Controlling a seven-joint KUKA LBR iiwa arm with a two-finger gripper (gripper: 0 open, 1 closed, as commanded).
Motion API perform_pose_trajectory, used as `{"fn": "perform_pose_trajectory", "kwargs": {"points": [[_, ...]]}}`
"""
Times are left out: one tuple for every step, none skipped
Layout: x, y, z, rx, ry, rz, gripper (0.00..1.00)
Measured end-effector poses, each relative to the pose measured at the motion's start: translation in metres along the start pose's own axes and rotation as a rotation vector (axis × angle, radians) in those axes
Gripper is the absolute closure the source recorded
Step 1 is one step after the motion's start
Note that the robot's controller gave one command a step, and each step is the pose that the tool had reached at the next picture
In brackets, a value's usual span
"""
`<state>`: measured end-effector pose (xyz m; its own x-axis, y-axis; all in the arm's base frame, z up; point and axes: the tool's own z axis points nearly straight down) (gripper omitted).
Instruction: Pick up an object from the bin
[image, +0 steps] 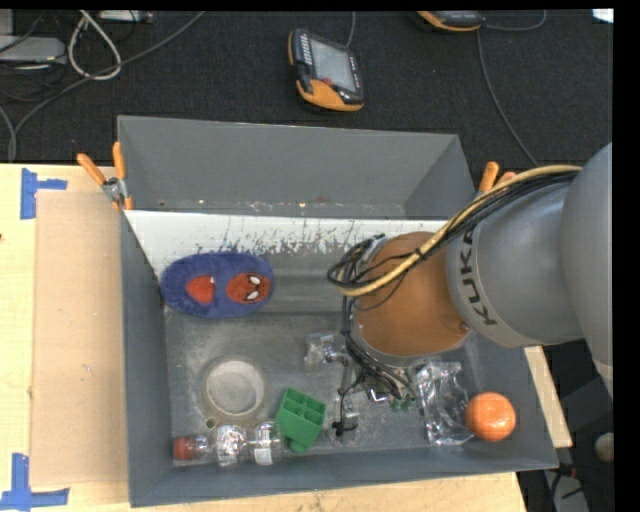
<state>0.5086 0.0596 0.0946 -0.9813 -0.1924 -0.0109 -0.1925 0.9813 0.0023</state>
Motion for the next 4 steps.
{"fn": "perform_pose_trajectory", "kwargs": {"points": [[0.027, -0.003, 0.024, 0.001, -0.003, -0.066, 0.0], [0.019, 0.002, 0.024, 0.003, -0.005, 0.01, 0.0], [0.01, -0.005, 0.025, 0.002, -0.007, 0.064, 1.0], [0.01, -0.005, 0.025, 0.002, -0.007, 0.065, 1.0]]}}
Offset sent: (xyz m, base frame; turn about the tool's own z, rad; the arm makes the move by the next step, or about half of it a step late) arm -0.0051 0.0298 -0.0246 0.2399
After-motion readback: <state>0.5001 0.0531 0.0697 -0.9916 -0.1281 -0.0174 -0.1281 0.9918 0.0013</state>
